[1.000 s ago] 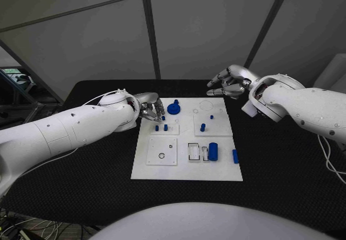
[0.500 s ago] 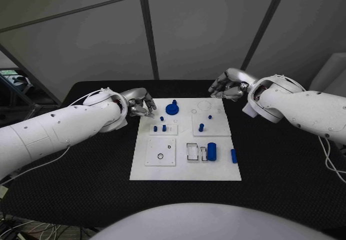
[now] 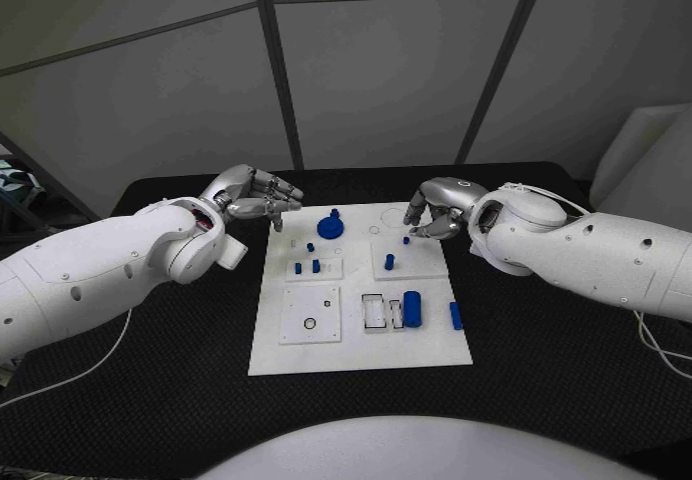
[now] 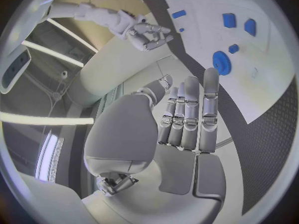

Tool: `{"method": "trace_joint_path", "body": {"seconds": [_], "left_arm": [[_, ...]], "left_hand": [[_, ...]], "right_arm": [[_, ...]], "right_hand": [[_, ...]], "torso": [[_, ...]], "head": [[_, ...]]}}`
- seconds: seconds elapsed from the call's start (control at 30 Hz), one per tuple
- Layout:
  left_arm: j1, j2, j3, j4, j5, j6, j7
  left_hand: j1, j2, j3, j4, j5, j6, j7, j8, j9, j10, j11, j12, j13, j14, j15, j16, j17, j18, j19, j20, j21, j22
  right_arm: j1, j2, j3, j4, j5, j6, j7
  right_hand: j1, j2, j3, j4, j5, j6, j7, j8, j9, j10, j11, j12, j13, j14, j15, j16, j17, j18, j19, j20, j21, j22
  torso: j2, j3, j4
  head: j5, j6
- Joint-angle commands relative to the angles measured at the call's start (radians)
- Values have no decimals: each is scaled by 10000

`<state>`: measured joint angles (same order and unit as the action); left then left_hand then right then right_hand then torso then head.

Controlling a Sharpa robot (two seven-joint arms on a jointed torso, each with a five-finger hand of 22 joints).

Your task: Assemble the parts on the task board

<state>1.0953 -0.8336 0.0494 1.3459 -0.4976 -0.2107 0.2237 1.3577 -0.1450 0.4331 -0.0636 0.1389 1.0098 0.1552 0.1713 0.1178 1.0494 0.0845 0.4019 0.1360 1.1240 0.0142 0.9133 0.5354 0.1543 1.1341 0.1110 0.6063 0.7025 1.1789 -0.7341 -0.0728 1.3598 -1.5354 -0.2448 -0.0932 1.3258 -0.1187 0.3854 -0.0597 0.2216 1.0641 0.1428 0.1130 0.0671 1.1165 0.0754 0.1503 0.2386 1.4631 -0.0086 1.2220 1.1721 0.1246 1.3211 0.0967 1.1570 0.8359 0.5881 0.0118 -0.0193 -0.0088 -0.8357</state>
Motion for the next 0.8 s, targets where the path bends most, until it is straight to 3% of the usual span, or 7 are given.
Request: {"method": "trace_joint_path", "body": {"seconds": [0.03, 0.37, 0.53, 0.8], "left_arm": [[-23, -107, 7, 261, 2798, -57, 1079], [-102, -342, 6, 792, 3881, -18, 1535], [-112, -373, 6, 868, 4037, 20, 1608], [-117, -400, 7, 952, 4124, 63, 1638]], "left_hand": [[-19, 115, -69, -20, 50, 88, -19, 54, -4, 83, 23, 39, 11, -57, -24, -43, -22, 290, -98, -12, -45, -12], [1, 138, -75, -27, 50, 97, -21, 58, -5, 94, 18, 52, 14, -57, -28, -56, -39, 290, -102, -15, -47, -12], [1, 138, -75, -27, 50, 97, -21, 58, -5, 94, 18, 52, 14, -57, -28, -56, -39, 290, -102, -15, -47, -12], [0, 137, -83, -27, 47, 97, -21, 58, -6, 95, 19, 55, 14, -59, -27, -61, -44, 289, -105, -15, -48, -12]], "right_arm": [[-89, -11, -9, 75, -1059, 234, -538], [-312, 178, -26, -32, -1341, 32, -593], [-339, 348, -26, -226, -1377, 11, -575], [-396, 602, -28, -523, -1355, 70, -510]], "right_hand": [[-26, -182, 51, -4, -27, -78, 64, -103, -15, -105, 100, -98, -173, 362, 92, 55, 0, 4, 52, 34, 30, 1], [-54, -372, 118, -36, -11, -397, 202, -432, -21, -406, 245, -315, -699, 363, 196, 92, 6, 5, 68, 132, 28, 7], [-28, -351, 157, -46, -8, -444, 228, -466, -20, -417, 261, -319, -772, 369, 206, 125, 34, 1, 82, 143, 48, 37], [61, -179, 380, -50, -94, -427, 237, -466, -2, -350, 262, -282, -951, 381, 203, 175, 60, -10, 139, 155, 126, 149]], "torso": [[5, -4, 19], [13, -3, 18], [27, 8, 34], [27, 4, 6]], "head": [[-58, 52], [-34, 132], [-43, 149], [24, 111]]}}
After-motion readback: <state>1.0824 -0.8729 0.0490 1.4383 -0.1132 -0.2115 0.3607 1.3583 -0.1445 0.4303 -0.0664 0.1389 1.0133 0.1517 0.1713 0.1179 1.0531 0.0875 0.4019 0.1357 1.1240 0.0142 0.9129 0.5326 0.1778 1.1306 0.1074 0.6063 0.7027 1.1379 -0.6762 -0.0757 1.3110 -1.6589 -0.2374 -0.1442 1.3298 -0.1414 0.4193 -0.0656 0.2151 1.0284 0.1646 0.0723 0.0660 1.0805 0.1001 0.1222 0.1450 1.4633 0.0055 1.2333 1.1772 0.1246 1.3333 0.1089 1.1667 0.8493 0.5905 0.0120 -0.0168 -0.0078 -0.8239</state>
